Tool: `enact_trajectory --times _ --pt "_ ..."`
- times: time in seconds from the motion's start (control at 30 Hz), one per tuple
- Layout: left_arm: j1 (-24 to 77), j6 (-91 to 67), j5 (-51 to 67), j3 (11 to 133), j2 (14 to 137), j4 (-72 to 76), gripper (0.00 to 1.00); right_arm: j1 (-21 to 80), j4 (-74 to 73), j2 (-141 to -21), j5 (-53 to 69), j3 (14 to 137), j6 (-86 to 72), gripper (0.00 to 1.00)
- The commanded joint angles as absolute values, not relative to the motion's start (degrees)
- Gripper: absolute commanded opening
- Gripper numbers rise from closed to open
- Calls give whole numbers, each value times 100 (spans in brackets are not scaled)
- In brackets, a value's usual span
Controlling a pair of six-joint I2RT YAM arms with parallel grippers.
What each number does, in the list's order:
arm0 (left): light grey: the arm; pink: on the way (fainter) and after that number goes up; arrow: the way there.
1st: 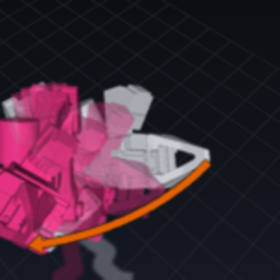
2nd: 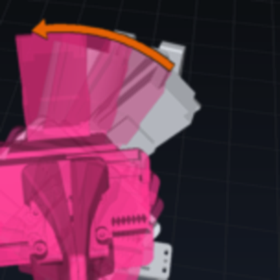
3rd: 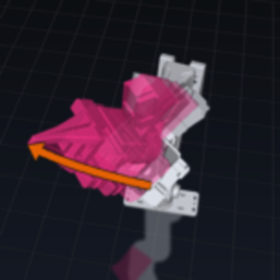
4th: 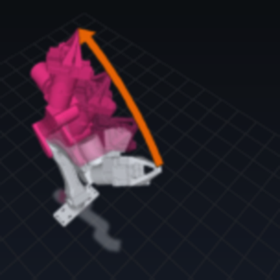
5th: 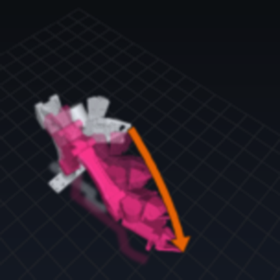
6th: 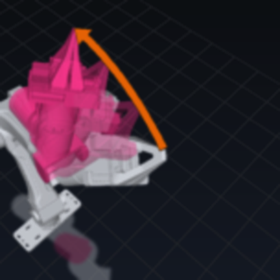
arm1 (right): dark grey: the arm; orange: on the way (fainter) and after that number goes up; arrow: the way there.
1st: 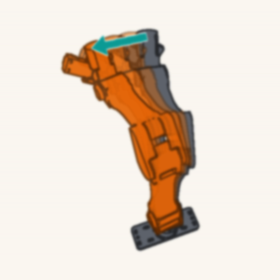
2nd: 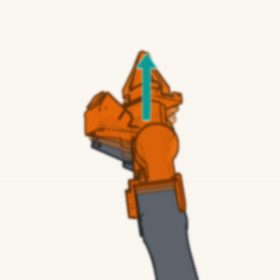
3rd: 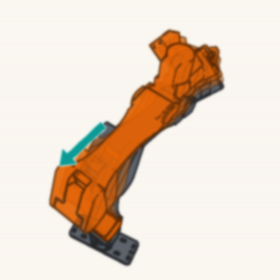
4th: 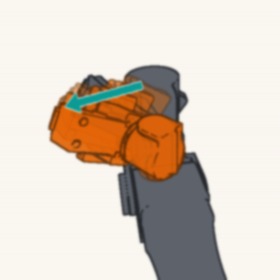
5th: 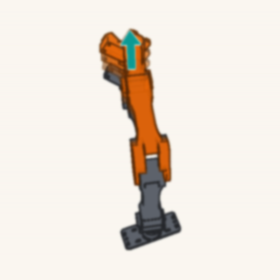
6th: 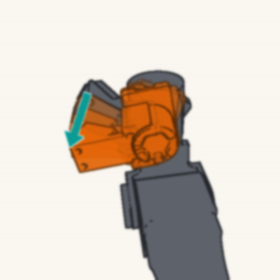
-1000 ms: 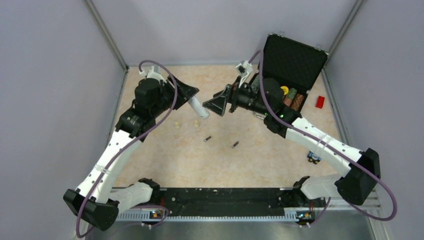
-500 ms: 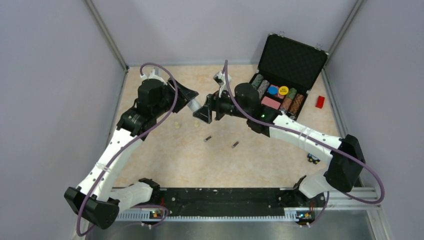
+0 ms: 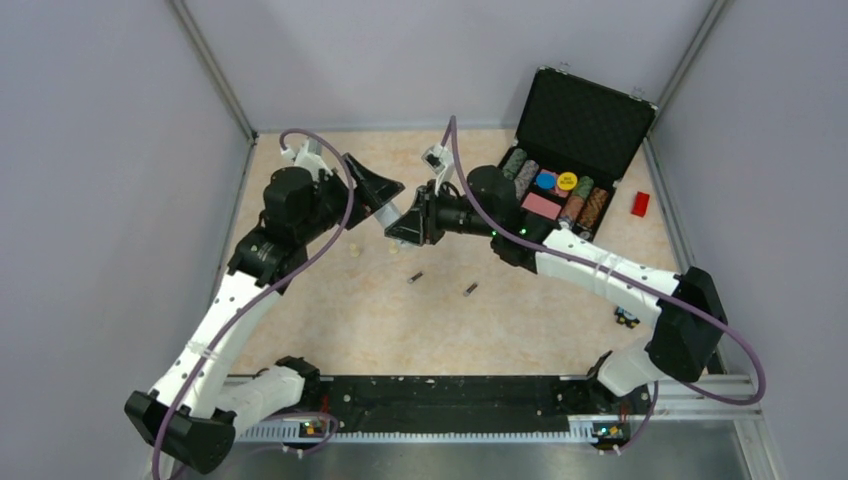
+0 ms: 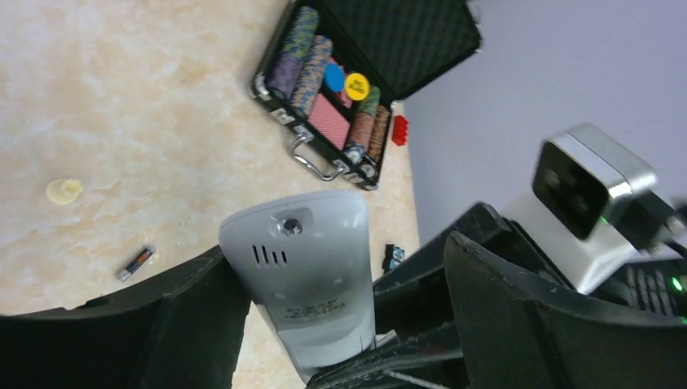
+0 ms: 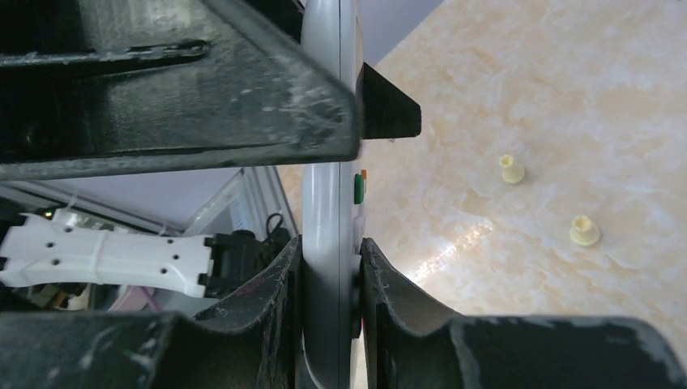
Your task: Load the batteries into the remote control
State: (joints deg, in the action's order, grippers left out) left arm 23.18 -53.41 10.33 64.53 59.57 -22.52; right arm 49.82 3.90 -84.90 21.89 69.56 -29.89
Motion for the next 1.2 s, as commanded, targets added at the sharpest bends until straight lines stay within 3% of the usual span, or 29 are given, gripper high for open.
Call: enact_trajectory --times 0.0,0.17,0.4,0.67,0.8,1.1,1.17 --pt "2094 -4820 2046 6305 5317 -951 88 4817 1047 -8137 2987 7148 -3613 3" --pt "1610 -5374 3334 5944 5146 273 87 4389 2154 -8009 4109 6936 -4701 4" --pt "1590 -6068 4260 5836 5347 1708 82 4263 2757 -8073 4854 6906 -5430 6" --pt "1582 -5697 4664 6005 5403 1654 61 4237 3555 -8156 5088 6813 -6207 7" --pt "1581 -5439 4786 6107 5409 1448 56 4201 3498 -8165 5110 6797 -6246 8" --pt "1580 -5438 4647 6090 5440 1420 24 4185 3412 -8224 5065 6791 -6275 9" --pt "1578 -5447 4589 6099 5449 1408 9 4184 3363 -8237 5013 6775 -6275 13"
